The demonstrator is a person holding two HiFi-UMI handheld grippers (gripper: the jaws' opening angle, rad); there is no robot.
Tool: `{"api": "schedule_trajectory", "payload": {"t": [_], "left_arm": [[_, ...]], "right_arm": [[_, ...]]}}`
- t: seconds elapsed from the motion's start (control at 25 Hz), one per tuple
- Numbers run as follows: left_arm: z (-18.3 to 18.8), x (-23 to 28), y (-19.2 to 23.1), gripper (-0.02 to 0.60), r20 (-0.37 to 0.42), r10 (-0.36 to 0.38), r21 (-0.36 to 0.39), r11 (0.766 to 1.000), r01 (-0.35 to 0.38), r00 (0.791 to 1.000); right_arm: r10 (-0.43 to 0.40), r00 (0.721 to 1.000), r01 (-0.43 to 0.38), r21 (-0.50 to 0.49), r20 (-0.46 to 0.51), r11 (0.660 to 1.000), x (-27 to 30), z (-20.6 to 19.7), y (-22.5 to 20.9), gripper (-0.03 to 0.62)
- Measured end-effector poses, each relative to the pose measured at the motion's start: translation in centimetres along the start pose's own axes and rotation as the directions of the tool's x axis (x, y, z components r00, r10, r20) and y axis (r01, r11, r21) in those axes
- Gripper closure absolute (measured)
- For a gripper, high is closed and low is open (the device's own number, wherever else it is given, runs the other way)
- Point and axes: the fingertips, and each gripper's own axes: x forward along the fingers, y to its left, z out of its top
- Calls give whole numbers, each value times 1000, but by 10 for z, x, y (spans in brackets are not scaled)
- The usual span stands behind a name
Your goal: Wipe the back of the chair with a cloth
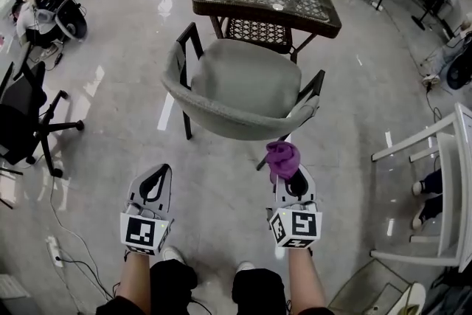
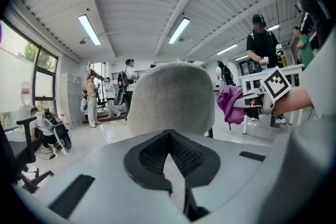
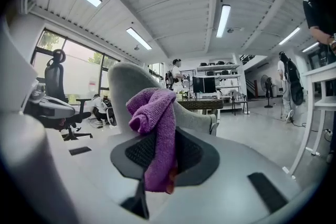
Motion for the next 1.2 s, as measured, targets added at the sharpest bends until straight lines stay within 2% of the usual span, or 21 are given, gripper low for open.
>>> {"api": "schedule_trajectory", "payload": {"t": [0.12, 0.24, 0.36, 0.44, 0.72, 0.92, 1.2], "left_arm": [[25, -9, 4, 572, 31, 11, -5, 1000, -11, 999], [47, -16, 5, 572, -4, 10, 5, 1000, -10, 1000], [70, -23, 5, 572, 6, -2, 19, 1000, 2, 1000], [89, -27, 8, 572, 17, -1, -11, 1000, 1, 1000], [152, -45, 16, 572, 11, 12, -43, 999, -12, 1000], [198, -57, 20, 572, 17, 15, -51, 999, -14, 1000], [263, -77, 26, 572, 37, 33, -48, 998, -32, 999]], "right_arm": [[18, 999, -18, 15, -33, 1000, -10, 10, 5, 499], [28, 998, -27, 22, -56, 999, -24, 26, 11, 499], [86, 994, -86, -4, -66, 996, -37, 52, 24, 499], [118, 991, -118, -3, -63, 993, -45, 72, 31, 499], [79, 996, -78, 18, -47, 997, -64, 142, 38, 500], [119, 992, -117, 51, -47, 992, -76, 193, 44, 500], [144, 989, -144, 21, -32, 989, -90, 269, 49, 508]]}}
